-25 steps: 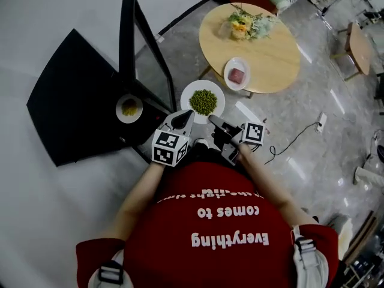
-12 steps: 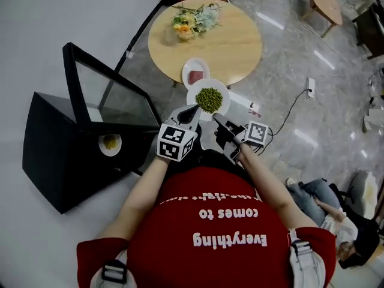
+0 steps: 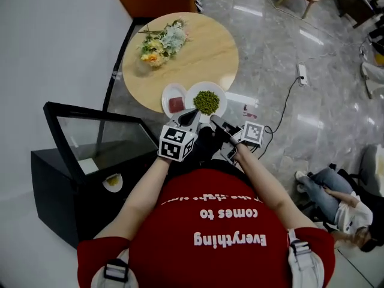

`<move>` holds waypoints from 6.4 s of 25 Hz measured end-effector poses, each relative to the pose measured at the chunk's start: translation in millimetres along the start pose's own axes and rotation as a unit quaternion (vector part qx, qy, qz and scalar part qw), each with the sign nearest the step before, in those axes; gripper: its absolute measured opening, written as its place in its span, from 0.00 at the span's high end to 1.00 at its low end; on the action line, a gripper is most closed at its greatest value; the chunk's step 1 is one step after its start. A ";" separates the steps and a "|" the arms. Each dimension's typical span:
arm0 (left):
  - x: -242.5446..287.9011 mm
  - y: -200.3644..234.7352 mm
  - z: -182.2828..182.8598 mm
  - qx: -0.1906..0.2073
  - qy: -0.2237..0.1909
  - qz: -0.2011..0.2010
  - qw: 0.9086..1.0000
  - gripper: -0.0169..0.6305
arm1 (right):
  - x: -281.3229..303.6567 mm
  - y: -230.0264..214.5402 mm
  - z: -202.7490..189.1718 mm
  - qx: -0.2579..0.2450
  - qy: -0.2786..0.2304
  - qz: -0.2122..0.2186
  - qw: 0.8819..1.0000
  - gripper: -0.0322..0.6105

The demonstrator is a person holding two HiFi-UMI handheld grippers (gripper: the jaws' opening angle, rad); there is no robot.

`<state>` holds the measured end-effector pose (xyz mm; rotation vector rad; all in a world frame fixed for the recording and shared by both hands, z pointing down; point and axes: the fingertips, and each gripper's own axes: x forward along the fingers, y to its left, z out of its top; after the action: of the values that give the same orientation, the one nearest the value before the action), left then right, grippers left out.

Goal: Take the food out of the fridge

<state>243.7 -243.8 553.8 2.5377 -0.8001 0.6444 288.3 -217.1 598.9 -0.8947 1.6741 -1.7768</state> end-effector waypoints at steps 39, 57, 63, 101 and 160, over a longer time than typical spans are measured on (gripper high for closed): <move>91.2 53.5 -33.0 -0.040 0.090 0.011 0.995 0.96 | 38.1 -112.8 54.4 -0.036 0.071 -0.379 0.922 0.59; 65.4 18.9 -22.7 -0.007 0.068 -0.013 0.998 0.97 | 8.0 -36.8 35.5 -0.074 -0.049 -0.197 0.976 0.93; 39.8 -2.9 -14.6 0.010 0.042 -0.012 0.999 0.96 | -5.0 -15.5 22.0 -0.101 -0.067 -0.171 0.978 0.93; -238.3 14.3 -162.9 -0.196 -0.035 0.246 0.949 0.96 | 54.1 54.7 -292.3 -0.389 0.352 0.029 0.851 0.93; -414.2 124.1 -434.5 -0.380 -0.060 0.457 0.802 0.96 | 202.5 -116.6 -549.6 -0.145 0.463 -0.089 0.870 0.80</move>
<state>-266.6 55.2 714.9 1.3639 -1.8985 0.2882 -256.2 -10.0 730.5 -0.2713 2.5620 -2.3184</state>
